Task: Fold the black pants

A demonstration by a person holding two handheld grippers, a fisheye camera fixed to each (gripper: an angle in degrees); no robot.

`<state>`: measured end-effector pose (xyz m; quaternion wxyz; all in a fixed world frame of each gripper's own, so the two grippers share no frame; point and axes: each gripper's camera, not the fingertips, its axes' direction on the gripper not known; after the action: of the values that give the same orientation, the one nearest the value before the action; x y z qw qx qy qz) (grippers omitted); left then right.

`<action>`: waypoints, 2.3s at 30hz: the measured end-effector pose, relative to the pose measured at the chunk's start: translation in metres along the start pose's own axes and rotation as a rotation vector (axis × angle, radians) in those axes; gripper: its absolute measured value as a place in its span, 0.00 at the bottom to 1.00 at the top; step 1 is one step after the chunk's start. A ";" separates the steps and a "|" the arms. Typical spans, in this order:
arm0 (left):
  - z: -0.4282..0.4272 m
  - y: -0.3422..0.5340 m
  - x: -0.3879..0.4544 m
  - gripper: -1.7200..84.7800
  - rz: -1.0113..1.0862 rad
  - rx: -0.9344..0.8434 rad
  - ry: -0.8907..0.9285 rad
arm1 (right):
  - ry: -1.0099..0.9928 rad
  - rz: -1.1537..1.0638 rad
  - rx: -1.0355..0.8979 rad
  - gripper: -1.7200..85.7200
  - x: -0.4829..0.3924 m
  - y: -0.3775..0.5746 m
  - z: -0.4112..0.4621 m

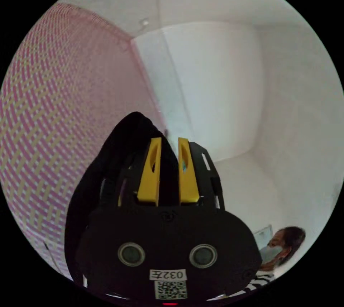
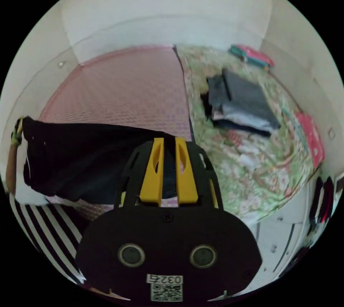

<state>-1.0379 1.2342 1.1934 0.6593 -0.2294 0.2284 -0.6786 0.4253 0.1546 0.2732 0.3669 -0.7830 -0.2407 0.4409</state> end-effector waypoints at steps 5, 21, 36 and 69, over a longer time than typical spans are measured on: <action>0.024 0.028 -0.073 0.07 -0.116 -0.008 0.026 | -0.105 0.150 -0.104 0.07 0.002 0.024 0.056; -0.081 0.147 -0.107 0.13 -0.417 0.173 -0.158 | -0.621 0.559 -0.197 0.03 0.061 0.034 0.131; -0.017 0.093 -0.061 0.09 -0.362 -0.015 -0.248 | -0.441 0.484 -0.362 0.01 0.052 0.032 0.157; -0.057 -0.003 -0.057 0.00 -0.337 0.192 0.042 | -0.430 0.519 -0.332 0.01 0.052 -0.152 0.217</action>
<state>-1.0735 1.2920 1.1493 0.5505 -0.1862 0.1348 -0.8026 0.2545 0.3633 0.2913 0.0524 -0.7563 -0.1740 0.6284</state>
